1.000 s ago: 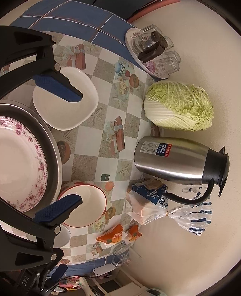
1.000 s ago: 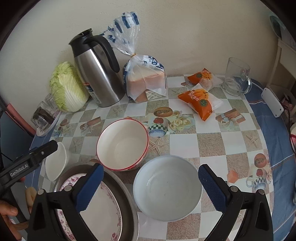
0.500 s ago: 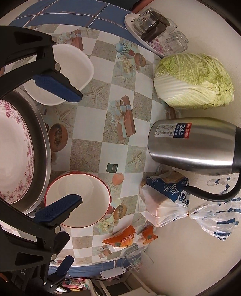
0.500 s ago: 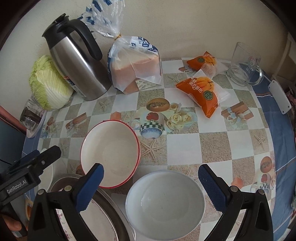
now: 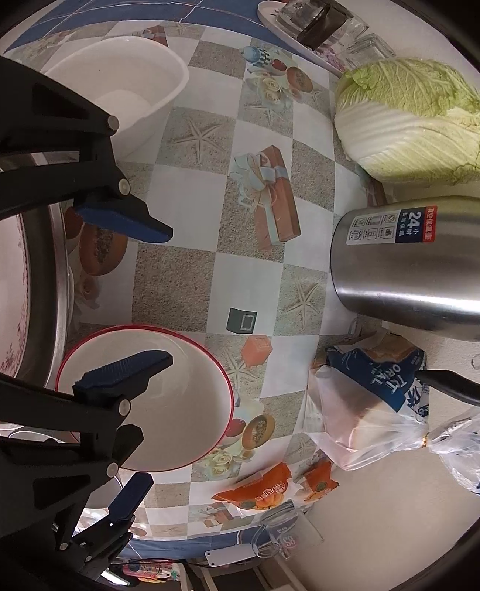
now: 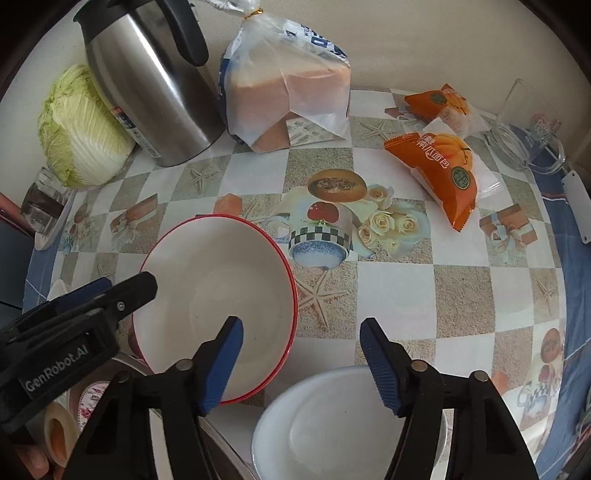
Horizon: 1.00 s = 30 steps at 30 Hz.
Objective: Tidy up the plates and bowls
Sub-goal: 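Close both grippers on the red-rimmed bowl's rim, then lift the red-rimmed bowl with both grippers and carry it over the basin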
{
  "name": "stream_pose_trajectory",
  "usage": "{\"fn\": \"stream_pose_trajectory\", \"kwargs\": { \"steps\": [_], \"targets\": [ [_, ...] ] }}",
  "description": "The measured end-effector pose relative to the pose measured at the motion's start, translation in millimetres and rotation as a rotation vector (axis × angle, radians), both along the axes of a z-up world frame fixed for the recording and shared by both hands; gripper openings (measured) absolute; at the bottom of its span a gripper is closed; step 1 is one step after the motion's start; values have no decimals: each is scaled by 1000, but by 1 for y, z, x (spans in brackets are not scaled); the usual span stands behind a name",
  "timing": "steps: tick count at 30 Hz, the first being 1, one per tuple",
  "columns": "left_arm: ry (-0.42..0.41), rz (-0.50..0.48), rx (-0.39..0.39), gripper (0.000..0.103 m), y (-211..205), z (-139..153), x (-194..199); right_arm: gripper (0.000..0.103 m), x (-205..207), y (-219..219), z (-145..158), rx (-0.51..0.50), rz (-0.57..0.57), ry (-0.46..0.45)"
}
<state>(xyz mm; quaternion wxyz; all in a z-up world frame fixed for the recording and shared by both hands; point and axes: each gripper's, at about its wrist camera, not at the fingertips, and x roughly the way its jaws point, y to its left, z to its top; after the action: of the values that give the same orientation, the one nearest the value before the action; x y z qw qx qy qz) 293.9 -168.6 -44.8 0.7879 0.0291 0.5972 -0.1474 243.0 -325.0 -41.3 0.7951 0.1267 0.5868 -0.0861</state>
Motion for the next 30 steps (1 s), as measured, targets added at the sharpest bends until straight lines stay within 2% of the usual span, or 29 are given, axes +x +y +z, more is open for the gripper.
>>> {"fn": "stream_pose_trajectory", "kwargs": {
  "steps": [2, 4, 15, 20, 22, 30],
  "targets": [
    [9, 2, 4, 60, -3, -6, 1, 55, 3, 0, -4, 7, 4, 5],
    [19, -3, 4, 51, -6, -11, 3, 50, 5, 0, -7, 10, 1, 8],
    [47, -43, -2, 32, -25, -32, 5, 31, 19, 4, -24, 34, 36, 21],
    [64, -42, -44, 22, -27, -41, 5, 21, 22, 6, -30, 27, 44, 19],
    [69, -43, -69, 14, -27, -42, 6, 14, 23, 6, -31, 30, 43, 15],
    [56, -49, -85, 13, -25, -37, 1, 13, 22, 3, -23, 54, 34, -15]
  ]
}}
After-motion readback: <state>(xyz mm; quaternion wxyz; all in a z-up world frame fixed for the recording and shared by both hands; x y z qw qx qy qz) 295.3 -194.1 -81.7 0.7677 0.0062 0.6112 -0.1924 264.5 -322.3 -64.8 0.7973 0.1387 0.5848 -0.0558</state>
